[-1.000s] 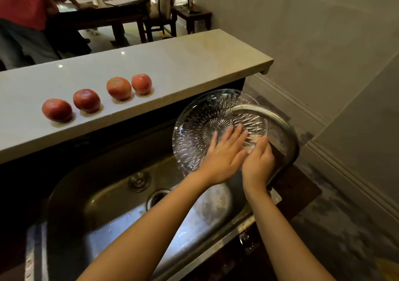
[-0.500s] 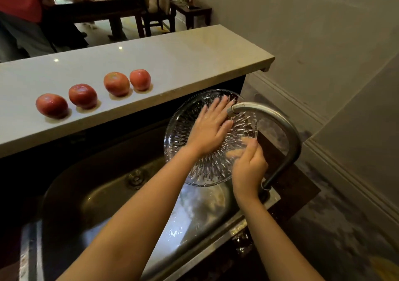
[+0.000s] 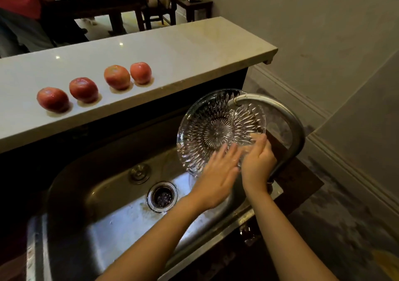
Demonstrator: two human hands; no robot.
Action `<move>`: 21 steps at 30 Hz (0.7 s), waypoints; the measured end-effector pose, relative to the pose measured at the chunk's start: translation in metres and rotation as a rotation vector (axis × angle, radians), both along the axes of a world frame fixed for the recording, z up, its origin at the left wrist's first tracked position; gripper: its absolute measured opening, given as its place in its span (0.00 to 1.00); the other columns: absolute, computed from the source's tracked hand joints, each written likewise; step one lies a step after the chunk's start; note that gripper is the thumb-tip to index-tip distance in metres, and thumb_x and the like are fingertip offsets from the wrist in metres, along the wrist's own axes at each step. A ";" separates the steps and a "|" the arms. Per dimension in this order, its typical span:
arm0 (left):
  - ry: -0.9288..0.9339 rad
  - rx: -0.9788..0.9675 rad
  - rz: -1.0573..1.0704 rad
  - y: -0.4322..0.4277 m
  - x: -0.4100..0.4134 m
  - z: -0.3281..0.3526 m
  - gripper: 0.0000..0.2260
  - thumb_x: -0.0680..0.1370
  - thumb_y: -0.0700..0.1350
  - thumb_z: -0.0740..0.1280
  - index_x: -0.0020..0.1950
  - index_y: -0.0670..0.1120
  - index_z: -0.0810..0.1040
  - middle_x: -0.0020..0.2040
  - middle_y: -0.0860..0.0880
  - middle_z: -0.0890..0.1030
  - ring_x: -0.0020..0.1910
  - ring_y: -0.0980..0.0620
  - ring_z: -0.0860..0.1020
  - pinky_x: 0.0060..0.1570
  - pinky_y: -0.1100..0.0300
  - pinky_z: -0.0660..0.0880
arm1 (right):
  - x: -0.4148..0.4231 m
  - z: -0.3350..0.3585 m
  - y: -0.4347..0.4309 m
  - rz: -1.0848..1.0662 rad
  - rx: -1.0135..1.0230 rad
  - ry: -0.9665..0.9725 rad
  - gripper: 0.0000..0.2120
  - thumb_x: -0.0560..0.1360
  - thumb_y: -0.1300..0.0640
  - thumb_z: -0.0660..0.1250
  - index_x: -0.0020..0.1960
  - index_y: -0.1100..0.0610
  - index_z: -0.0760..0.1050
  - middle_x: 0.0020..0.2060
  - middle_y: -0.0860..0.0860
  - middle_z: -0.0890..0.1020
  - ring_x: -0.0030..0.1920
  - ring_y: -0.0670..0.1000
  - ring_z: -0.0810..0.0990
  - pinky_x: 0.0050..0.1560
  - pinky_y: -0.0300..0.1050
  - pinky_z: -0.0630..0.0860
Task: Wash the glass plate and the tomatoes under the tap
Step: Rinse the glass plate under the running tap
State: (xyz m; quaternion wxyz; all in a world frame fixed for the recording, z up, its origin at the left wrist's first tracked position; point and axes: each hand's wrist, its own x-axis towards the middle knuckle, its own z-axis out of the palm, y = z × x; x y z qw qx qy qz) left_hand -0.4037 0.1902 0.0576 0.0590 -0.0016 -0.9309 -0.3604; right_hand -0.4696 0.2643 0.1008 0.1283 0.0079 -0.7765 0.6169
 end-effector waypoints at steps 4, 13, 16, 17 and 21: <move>0.063 -0.181 0.009 -0.013 -0.051 0.024 0.23 0.81 0.53 0.46 0.76 0.53 0.47 0.74 0.57 0.41 0.74 0.58 0.38 0.74 0.54 0.35 | 0.009 -0.002 0.006 0.057 -0.065 -0.105 0.19 0.82 0.54 0.50 0.53 0.62 0.78 0.43 0.53 0.84 0.42 0.46 0.81 0.37 0.25 0.71; -0.145 -0.330 0.166 -0.090 -0.076 0.019 0.25 0.81 0.56 0.47 0.76 0.50 0.48 0.78 0.49 0.47 0.77 0.52 0.43 0.74 0.51 0.40 | 0.005 0.001 0.012 0.029 -0.136 -0.253 0.22 0.82 0.50 0.49 0.51 0.62 0.77 0.26 0.46 0.79 0.27 0.43 0.77 0.31 0.36 0.74; -0.238 -0.261 -0.006 -0.089 -0.023 0.008 0.28 0.79 0.62 0.48 0.76 0.55 0.44 0.77 0.52 0.41 0.76 0.55 0.41 0.74 0.55 0.39 | -0.009 0.001 0.013 0.041 -0.101 -0.294 0.22 0.82 0.51 0.48 0.52 0.64 0.75 0.18 0.42 0.77 0.20 0.40 0.73 0.28 0.39 0.71; -0.208 -0.212 -0.089 -0.080 -0.004 0.007 0.28 0.78 0.64 0.49 0.75 0.58 0.44 0.76 0.55 0.40 0.75 0.58 0.40 0.72 0.59 0.37 | -0.012 0.001 0.012 0.049 -0.063 -0.294 0.22 0.82 0.51 0.47 0.53 0.65 0.75 0.18 0.39 0.76 0.22 0.40 0.74 0.30 0.39 0.72; 0.118 -0.177 -0.204 -0.050 0.039 0.016 0.25 0.76 0.59 0.61 0.72 0.60 0.60 0.72 0.60 0.64 0.73 0.63 0.59 0.71 0.63 0.59 | -0.025 0.003 0.002 0.079 0.044 -0.385 0.24 0.82 0.51 0.47 0.53 0.66 0.75 0.16 0.41 0.76 0.25 0.43 0.75 0.31 0.39 0.73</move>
